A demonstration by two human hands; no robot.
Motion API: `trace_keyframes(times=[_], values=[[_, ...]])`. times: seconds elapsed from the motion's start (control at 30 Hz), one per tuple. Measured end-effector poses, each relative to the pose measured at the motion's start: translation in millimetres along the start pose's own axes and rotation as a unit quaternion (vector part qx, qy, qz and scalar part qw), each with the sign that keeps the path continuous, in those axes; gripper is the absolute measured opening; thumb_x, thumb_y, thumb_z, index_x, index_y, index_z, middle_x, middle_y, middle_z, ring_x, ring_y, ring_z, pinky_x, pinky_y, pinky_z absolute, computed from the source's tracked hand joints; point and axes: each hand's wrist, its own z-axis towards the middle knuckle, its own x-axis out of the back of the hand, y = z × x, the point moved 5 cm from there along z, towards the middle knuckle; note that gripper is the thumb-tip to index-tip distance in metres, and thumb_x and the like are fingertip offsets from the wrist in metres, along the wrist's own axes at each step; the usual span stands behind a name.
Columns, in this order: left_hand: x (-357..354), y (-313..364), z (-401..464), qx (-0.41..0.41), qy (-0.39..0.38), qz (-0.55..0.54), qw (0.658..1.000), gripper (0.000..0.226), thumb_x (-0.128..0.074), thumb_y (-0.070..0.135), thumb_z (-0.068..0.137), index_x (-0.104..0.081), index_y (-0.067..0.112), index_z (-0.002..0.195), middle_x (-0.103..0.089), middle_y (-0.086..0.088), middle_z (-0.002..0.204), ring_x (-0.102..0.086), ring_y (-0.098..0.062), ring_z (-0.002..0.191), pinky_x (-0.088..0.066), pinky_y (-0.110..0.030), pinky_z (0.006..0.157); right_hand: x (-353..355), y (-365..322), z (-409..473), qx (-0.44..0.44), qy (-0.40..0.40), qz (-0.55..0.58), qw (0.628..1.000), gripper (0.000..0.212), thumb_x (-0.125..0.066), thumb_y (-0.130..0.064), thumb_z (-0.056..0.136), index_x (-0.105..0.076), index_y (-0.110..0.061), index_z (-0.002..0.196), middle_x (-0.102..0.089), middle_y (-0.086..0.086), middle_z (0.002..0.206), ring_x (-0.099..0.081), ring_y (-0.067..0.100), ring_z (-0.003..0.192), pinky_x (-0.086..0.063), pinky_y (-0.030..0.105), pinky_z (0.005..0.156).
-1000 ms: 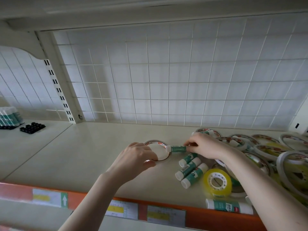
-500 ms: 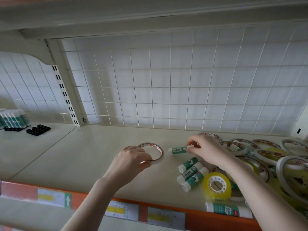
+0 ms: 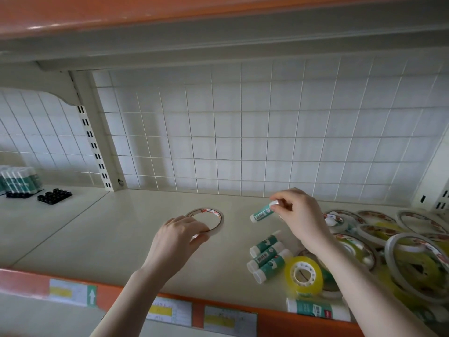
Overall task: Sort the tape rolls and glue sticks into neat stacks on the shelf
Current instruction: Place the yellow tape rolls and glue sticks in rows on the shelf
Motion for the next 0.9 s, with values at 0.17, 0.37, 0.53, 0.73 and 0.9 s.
trace_keyframes(times=[0.17, 0.37, 0.53, 0.73, 0.9], values=[[3, -8, -3, 0.019, 0.009, 0.005, 1.000, 0.009, -0.064, 0.031, 0.072, -0.070, 0.026, 0.076, -0.064, 0.014, 0.069, -0.061, -0.014, 0.064, -0.051, -0.031, 0.056, -5, -4, 0, 0.027, 0.017, -0.023, 0.999, 0.021, -0.069, -0.007, 0.081, -0.070, -0.008, 0.102, -0.066, 0.004, 0.093, -0.059, 0.015, 0.077, -0.041, 0.011, 0.063], [19, -29, -11, 0.037, 0.016, 0.022, 0.999, 0.010, -0.065, 0.031, 0.071, -0.071, 0.026, 0.076, -0.065, 0.014, 0.070, -0.062, -0.013, 0.065, -0.051, -0.026, 0.057, -25, -37, 3, 0.054, 0.018, -0.024, 0.998, 0.021, -0.068, -0.003, 0.081, -0.071, -0.007, 0.100, -0.067, 0.005, 0.096, -0.062, 0.021, 0.079, -0.043, 0.025, 0.067], [49, -73, -28, 0.041, 0.012, 0.027, 0.999, 0.016, -0.057, 0.039, 0.075, -0.069, 0.029, 0.076, -0.064, 0.016, 0.070, -0.058, -0.009, 0.066, -0.045, -0.021, 0.059, -59, -88, 3, 0.077, 0.013, -0.024, 0.997, 0.015, -0.070, -0.003, 0.076, -0.070, -0.009, 0.091, -0.066, 0.003, 0.085, -0.061, 0.025, 0.076, -0.039, 0.026, 0.065], [108, -161, -68, 0.044, 0.033, 0.027, 0.998, 0.027, -0.049, 0.044, 0.078, -0.069, 0.026, 0.078, -0.064, 0.015, 0.073, -0.055, -0.006, 0.074, -0.039, -0.017, 0.066, -130, -176, -5, 0.118, 0.053, 0.006, 0.992, 0.016, -0.075, -0.002, 0.066, -0.066, -0.013, 0.075, -0.061, -0.003, 0.071, -0.052, 0.013, 0.070, -0.034, 0.021, 0.060], [168, -251, -104, 0.036, 0.047, 0.043, 0.997, 0.027, -0.050, 0.042, 0.080, -0.070, 0.024, 0.078, -0.064, 0.013, 0.072, -0.054, -0.006, 0.071, -0.041, -0.021, 0.065, -208, -265, -3, 0.127, 0.073, 0.028, 0.989, 0.019, -0.079, -0.005, 0.064, -0.069, -0.014, 0.078, -0.063, -0.003, 0.073, -0.057, 0.012, 0.062, -0.038, 0.020, 0.062]])
